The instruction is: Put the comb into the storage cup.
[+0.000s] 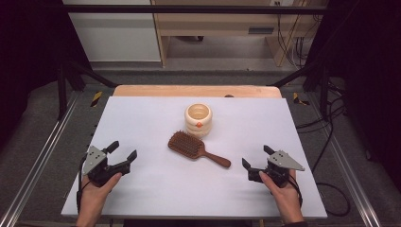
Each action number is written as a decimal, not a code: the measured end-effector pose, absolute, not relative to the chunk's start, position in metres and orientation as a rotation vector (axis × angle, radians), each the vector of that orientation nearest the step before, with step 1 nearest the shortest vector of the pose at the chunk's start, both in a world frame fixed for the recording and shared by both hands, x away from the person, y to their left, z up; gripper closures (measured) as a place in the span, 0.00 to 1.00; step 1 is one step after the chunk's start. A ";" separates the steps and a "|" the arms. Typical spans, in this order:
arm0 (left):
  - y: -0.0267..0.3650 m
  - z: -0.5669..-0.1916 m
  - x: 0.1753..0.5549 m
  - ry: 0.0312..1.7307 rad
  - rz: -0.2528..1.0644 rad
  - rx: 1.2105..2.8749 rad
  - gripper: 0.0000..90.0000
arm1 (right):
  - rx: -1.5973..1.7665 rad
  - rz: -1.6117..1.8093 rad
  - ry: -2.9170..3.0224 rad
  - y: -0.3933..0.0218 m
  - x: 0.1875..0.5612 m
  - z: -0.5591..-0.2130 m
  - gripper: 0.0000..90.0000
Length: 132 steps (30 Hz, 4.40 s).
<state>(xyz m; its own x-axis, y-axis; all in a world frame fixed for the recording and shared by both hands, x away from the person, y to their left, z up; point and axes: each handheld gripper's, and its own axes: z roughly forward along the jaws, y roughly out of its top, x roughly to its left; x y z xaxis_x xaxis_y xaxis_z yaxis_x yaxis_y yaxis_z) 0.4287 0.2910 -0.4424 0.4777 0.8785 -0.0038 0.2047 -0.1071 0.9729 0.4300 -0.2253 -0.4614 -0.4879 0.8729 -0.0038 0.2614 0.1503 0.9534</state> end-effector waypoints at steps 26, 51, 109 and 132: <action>0.236 -0.440 0.479 1.015 0.579 1.834 1.00 | 1.098 1.381 1.889 -0.212 0.430 -0.459 0.06; 0.187 -0.446 0.538 1.060 0.515 1.990 1.00 | 1.115 1.390 1.908 -0.210 0.431 -0.459 0.05; 0.122 -0.468 0.552 0.916 0.442 2.173 1.00 | 1.059 1.335 2.077 -0.204 0.427 -0.460 0.06; 0.061 -0.469 0.536 0.772 0.360 2.224 1.00 | 1.090 1.324 2.082 -0.212 0.425 -0.458 0.06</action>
